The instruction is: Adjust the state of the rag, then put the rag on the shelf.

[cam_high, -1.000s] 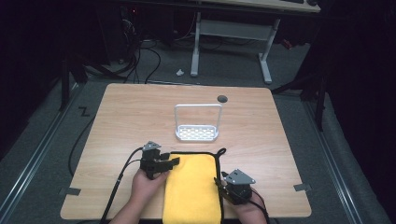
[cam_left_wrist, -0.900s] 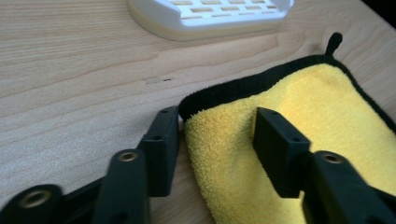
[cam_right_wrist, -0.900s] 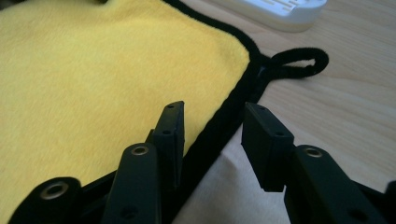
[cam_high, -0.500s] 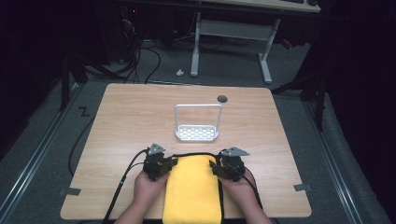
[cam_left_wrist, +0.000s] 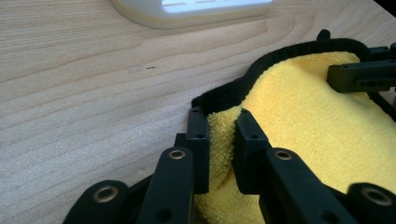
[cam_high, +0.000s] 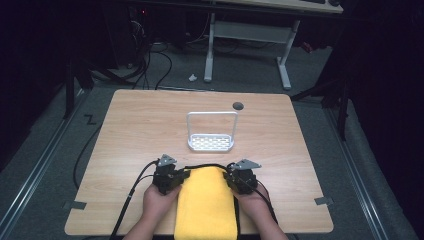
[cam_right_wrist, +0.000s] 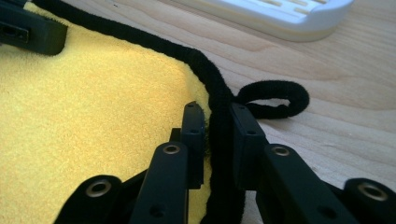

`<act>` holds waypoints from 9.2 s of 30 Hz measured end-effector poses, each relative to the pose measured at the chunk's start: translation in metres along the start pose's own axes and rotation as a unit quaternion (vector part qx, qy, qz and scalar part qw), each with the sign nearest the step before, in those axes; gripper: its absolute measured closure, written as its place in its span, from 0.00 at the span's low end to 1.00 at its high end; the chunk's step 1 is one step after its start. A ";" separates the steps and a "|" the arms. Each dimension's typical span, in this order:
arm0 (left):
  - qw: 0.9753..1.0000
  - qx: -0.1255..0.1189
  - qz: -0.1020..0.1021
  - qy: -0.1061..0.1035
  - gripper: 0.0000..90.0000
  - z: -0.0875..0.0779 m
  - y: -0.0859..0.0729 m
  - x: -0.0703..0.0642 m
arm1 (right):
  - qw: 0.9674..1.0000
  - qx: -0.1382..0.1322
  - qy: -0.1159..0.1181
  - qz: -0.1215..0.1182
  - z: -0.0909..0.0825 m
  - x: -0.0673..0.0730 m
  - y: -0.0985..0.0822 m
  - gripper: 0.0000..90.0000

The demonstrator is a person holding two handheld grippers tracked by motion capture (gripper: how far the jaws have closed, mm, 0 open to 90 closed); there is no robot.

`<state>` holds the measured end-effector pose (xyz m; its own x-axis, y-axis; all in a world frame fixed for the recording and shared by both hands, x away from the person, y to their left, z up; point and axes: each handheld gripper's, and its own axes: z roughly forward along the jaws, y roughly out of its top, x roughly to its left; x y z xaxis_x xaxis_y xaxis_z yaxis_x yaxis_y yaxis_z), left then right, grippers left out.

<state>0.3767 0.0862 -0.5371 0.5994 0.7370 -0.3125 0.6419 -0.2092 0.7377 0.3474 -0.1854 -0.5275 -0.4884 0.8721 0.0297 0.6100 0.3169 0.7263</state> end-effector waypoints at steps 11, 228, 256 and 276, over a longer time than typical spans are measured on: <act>1.000 -0.022 0.021 0.008 0.90 -0.006 0.000 -0.006 | 1.000 -0.023 -0.011 -0.002 -0.013 0.007 -0.007 0.89; 0.985 -0.139 0.082 0.056 0.86 -0.019 0.179 0.035 | 0.994 -0.111 -0.011 0.011 0.022 -0.124 0.157 0.84; 0.986 -0.148 0.072 -0.017 0.90 -0.025 0.189 -0.010 | 0.990 -0.119 -0.077 0.014 -0.008 -0.122 0.160 0.77; 0.983 -0.182 -0.004 -0.016 0.86 -0.033 0.177 0.017 | 0.989 -0.127 -0.082 -0.009 -0.047 -0.111 0.125 0.68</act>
<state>0.4843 0.0831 -0.3918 0.6132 0.7162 -0.3333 0.4360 0.0449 0.8988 0.4485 -0.2597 -0.4079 -0.3777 0.9225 -0.0803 0.4164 0.2467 0.8751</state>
